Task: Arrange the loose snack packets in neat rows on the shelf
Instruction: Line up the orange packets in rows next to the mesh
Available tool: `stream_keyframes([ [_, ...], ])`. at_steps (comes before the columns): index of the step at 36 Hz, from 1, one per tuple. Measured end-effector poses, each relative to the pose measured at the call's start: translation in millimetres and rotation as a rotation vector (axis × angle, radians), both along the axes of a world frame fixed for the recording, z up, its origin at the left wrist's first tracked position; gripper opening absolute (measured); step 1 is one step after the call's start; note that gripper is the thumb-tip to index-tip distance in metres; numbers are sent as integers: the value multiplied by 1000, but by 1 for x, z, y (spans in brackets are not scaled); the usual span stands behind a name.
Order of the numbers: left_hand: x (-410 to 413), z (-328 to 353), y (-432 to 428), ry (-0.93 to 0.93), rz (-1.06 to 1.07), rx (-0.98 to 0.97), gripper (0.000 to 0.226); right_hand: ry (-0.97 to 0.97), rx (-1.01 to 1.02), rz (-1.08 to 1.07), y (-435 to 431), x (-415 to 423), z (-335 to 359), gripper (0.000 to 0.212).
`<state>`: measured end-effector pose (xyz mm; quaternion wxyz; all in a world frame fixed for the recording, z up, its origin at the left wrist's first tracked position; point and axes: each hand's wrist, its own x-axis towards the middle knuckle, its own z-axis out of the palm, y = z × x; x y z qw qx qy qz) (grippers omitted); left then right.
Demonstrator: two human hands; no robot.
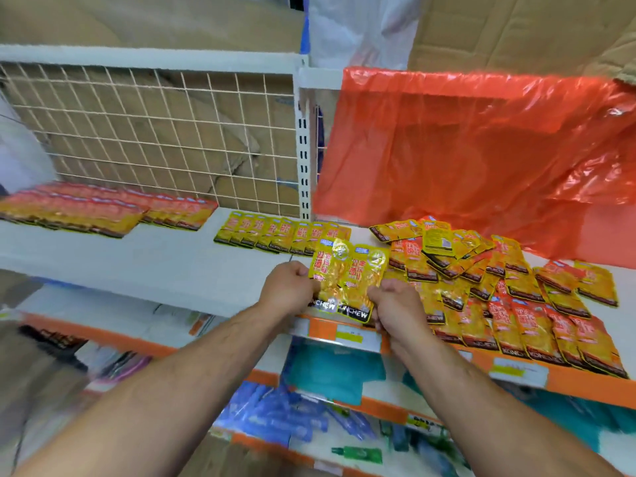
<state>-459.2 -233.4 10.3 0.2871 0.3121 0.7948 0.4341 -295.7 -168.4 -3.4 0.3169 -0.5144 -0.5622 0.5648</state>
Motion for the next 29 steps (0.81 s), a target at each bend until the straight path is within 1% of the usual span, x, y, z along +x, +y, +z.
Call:
stream_keyframes([
  [4,-38,2,-28,-25,87,30,39,39,8,20,-17,-38,5,30],
  [6,-59,3,-43,-40,118,33,35,62,4,44,-26,-59,4,35],
  [9,-92,0,-64,-75,132,35,25,52,-15,138,-45,-93,7,47],
  [15,-165,-7,-107,-168,107,55,35,-18,1,230,-86,-169,8,32],
  [17,-189,-9,-120,-180,101,55,32,-33,10,245,-99,-195,8,26],
  [23,-251,-13,-151,-215,100,55,15,-70,2,279,-125,-260,3,19],
  [29,-296,-13,-162,-212,120,41,17,-110,-2,294,-128,-311,-2,22],
])
